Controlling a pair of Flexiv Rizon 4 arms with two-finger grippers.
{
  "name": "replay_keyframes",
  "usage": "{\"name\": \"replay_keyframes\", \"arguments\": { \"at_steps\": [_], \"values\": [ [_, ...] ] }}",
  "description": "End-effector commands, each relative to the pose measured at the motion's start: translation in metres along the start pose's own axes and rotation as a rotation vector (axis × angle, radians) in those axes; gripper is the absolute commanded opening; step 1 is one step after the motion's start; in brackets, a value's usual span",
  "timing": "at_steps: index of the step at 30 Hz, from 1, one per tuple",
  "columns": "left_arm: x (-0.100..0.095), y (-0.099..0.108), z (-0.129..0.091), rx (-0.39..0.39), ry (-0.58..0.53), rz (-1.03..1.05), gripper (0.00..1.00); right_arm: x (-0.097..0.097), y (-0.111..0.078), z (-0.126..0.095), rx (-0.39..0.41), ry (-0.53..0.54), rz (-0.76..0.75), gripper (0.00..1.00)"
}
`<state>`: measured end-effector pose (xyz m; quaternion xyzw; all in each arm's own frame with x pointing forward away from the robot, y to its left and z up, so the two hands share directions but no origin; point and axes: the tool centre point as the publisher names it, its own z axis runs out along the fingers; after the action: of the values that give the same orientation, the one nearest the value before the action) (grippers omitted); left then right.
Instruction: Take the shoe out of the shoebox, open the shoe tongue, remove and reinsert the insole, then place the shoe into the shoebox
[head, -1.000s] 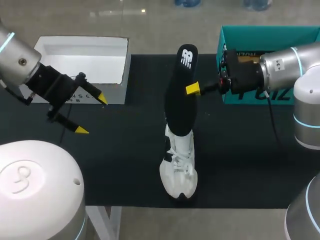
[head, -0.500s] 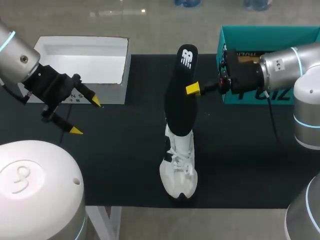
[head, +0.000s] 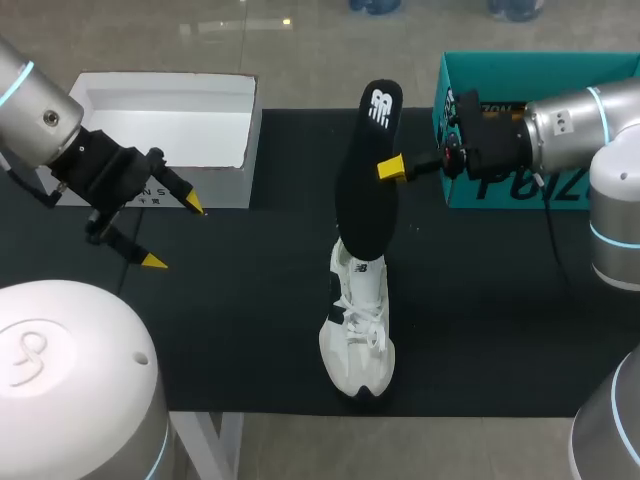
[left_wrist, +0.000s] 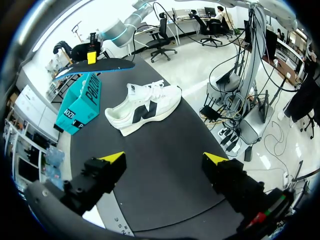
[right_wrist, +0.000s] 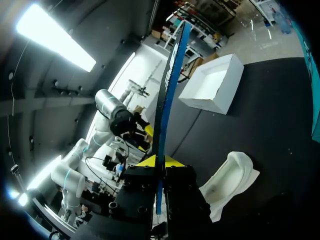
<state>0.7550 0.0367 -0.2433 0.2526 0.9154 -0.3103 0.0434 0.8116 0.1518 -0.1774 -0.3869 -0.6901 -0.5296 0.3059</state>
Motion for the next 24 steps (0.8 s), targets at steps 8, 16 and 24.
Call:
{"name": "replay_keyframes", "arguments": {
  "at_steps": [8,16,24],
  "values": [
    [0.000,0.000,0.000,-0.003,0.001,0.000,1.00,-0.054,0.031,0.012,0.020,0.007,-0.001,0.00],
    [0.000,0.000,0.000,-0.003,0.001,0.000,1.00,-0.079,0.027,0.031,-0.007,-0.014,0.005,0.00],
    [0.000,0.000,0.000,-0.003,0.001,0.000,1.00,-0.093,0.014,0.037,-0.038,-0.036,0.011,0.00]
  ]
}}
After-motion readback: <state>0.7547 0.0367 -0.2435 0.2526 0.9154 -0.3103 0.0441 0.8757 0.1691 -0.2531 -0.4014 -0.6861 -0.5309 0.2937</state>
